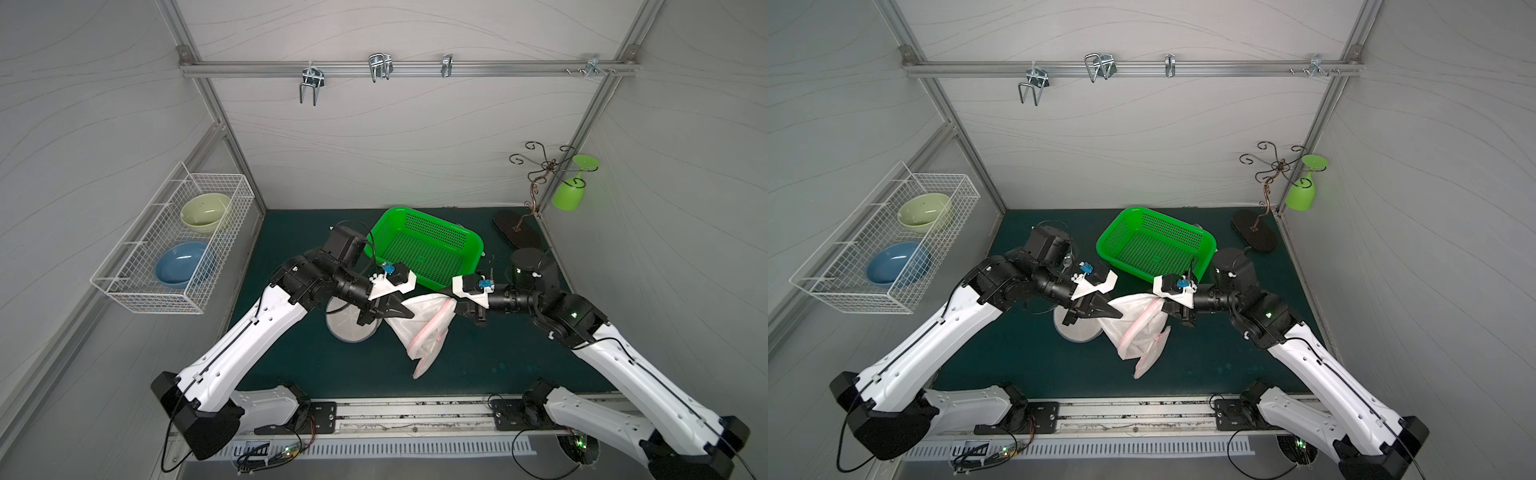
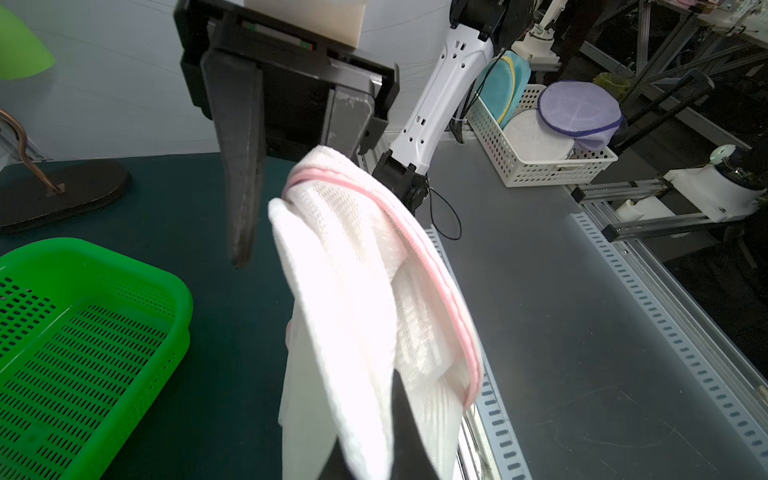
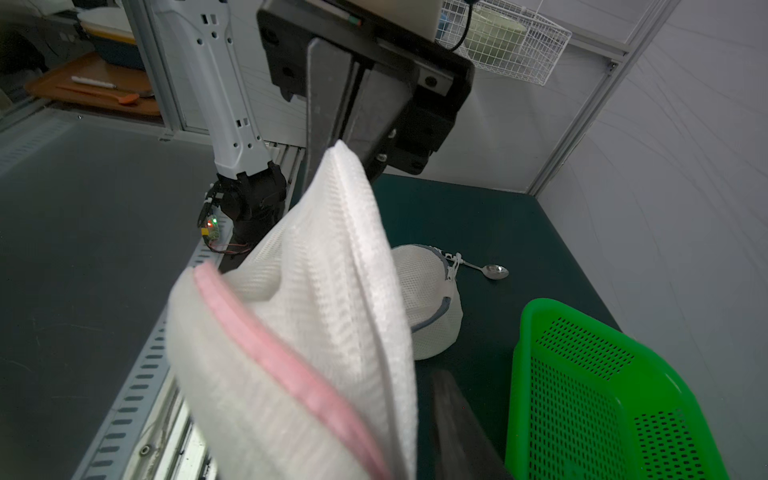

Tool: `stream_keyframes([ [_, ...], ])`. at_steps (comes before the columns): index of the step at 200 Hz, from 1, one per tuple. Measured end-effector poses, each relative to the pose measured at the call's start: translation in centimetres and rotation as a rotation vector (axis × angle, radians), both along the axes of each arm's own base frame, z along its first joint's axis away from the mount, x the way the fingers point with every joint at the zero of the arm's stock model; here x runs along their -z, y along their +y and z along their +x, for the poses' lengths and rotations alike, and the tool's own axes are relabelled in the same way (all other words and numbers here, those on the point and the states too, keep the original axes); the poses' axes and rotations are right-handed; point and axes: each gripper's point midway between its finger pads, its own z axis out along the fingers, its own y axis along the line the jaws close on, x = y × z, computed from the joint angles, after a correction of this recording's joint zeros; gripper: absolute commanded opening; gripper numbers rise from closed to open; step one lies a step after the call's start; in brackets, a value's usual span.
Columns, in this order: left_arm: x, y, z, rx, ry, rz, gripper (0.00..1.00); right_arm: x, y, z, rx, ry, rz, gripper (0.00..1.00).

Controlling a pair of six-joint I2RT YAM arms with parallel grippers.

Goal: Turn the laundry bag inside out
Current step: Turn over the laundry bag.

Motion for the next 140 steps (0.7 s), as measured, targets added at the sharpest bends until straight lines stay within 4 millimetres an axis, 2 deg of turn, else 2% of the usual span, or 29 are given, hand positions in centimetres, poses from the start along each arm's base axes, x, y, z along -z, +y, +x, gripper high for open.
stream_keyframes([
  [12,0.1,0.0,0.2,-0.007,-0.007,0.006,0.16,0.0,0.0,-0.1,-0.005,0.000,-0.001,0.05],
  [19,0.2,0.0,0.4,-0.013,-0.017,0.010,0.18,0.1,0.0,-0.2,-0.006,0.007,-0.002,0.01],
  [33,0.3,-0.2,1.2,-0.050,-0.031,0.021,0.31,0.1,-0.1,-0.3,-0.006,0.020,0.004,0.00],
  [53,0.3,-0.4,3.1,-0.147,-0.084,0.021,0.57,0.3,-0.2,-0.1,0.020,0.044,0.011,0.00],
  [63,0.3,-0.2,4.2,-0.218,-0.124,0.013,0.64,0.5,-0.2,0.3,0.050,0.067,0.008,0.00],
  [80,0.2,0.8,5.8,-0.362,-0.188,-0.002,0.67,1.0,-0.3,1.5,0.133,0.122,0.000,0.00],
  [100,-0.9,2.7,7.5,-0.550,-0.271,-0.046,0.69,1.7,-0.5,3.3,0.254,0.208,-0.010,0.00],
  [121,-2.2,4.3,8.1,-0.683,-0.310,-0.111,0.70,2.6,-0.8,5.2,0.389,0.317,-0.023,0.00],
  [140,-1.9,4.2,8.1,-0.725,-0.313,-0.133,0.70,2.8,-1.0,6.3,0.479,0.416,-0.030,0.00],
])
